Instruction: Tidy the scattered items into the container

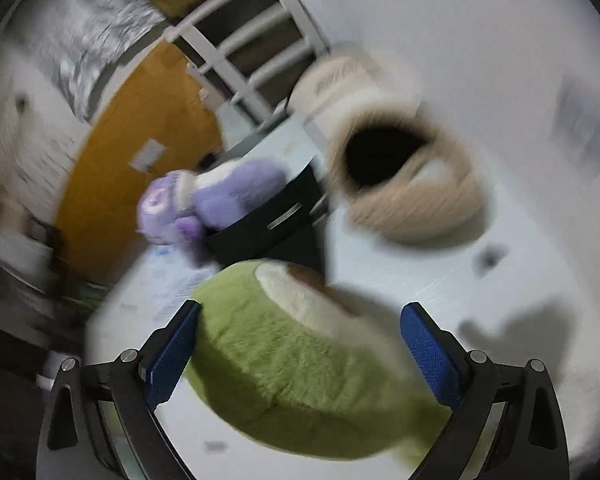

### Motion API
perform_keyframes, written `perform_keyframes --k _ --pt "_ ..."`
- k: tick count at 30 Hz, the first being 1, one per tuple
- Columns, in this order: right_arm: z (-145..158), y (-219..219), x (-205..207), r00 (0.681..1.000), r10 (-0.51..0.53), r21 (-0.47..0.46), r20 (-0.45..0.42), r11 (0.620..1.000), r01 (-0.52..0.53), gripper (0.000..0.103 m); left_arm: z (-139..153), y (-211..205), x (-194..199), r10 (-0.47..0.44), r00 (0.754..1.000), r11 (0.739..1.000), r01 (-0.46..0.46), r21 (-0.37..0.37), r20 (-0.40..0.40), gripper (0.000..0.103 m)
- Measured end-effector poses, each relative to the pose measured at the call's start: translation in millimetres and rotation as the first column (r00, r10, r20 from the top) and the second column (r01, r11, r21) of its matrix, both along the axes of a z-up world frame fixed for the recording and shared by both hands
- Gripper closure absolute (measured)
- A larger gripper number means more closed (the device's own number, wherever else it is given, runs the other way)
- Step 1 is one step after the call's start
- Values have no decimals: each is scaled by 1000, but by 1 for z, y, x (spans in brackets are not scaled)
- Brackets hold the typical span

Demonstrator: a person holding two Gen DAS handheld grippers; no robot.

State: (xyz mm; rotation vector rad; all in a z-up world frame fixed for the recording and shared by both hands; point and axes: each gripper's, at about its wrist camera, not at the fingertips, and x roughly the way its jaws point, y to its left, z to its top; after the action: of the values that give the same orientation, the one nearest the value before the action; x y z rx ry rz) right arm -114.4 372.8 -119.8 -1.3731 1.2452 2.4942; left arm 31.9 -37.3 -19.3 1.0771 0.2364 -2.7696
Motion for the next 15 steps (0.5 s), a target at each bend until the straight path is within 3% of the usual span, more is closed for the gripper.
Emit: perform_keyframes --k 2,6,10,12,15 --pt "-5 -28 -2 998 68 -26 9 997 -68 4 1 -1 2 -16 1000 1000 16 -3 -5 0" --pt "-13 -99 6 964 262 50 54 963 -265 2 0 -3 1 -6 1000 1000 6 6 -3 0" --pt "-12 -137 10 902 431 -82 41 901 -426 2 0 -3 -1 -11 1000 1000 11 12 -1 0" --pt "3 -135 12 908 419 -28 22 908 -419 2 1 -1 -1 -23 1000 1000 23 1 -4 0" --pt "18 -101 13 955 295 19 -15 955 -295 2 4 -1 2 -31 999 999 31 -18 -15 0"
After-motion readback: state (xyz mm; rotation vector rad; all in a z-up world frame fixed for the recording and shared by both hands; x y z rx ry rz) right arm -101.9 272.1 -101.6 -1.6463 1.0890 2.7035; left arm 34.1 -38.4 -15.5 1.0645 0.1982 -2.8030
